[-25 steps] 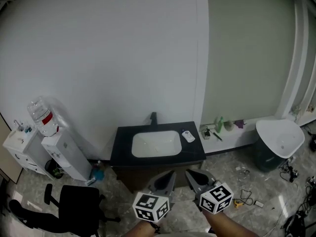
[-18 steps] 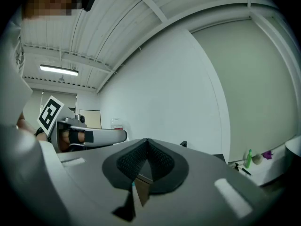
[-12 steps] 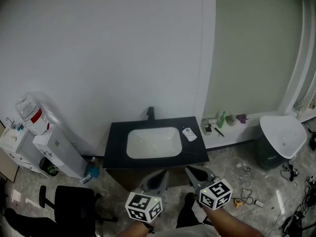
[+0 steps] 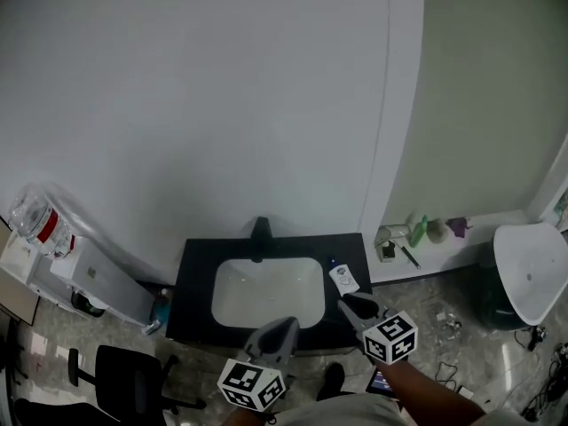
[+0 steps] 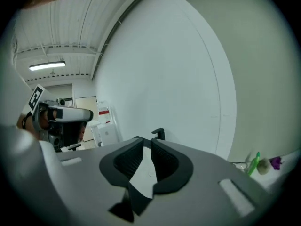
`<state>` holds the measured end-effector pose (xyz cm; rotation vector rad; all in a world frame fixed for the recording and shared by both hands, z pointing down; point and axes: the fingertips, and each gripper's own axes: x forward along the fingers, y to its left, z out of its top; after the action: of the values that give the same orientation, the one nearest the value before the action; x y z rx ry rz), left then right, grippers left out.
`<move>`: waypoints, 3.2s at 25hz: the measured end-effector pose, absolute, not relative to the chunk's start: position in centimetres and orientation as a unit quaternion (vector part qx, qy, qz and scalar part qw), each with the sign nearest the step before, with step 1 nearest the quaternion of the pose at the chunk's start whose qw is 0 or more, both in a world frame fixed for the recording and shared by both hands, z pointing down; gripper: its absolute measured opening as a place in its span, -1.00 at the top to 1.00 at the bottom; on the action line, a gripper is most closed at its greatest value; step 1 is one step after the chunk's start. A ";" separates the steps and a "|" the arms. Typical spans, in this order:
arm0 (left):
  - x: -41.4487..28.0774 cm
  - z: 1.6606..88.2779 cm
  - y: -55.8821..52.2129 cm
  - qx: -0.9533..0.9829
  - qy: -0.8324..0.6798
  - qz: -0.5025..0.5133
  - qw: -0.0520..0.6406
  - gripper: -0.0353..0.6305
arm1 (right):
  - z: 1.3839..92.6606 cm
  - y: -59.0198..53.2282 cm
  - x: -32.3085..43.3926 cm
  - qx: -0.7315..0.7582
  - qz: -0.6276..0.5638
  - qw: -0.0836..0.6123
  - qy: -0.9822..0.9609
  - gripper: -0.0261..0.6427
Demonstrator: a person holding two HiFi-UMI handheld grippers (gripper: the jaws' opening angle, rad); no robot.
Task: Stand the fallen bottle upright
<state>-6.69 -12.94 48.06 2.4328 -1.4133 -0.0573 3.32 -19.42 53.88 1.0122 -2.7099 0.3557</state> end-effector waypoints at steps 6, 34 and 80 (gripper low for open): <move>-7.1 49.3 -21.0 0.843 -0.507 -0.011 0.181 0.88 | 59.3 -30.7 3.4 0.339 0.160 0.188 -0.908 0.65; -14.5 56.3 -34.3 0.838 -0.481 0.025 0.257 0.88 | 87.9 -49.2 1.6 0.334 0.306 0.489 -0.745 0.42; -6.9 49.0 -30.0 0.886 -0.424 -0.012 0.186 0.88 | 71.0 -32.6 6.7 0.406 0.120 0.256 -0.869 0.46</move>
<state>-6.95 -30.03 48.99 2.4956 -1.1952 -0.0338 6.69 -32.55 70.96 1.1018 -2.3594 0.3263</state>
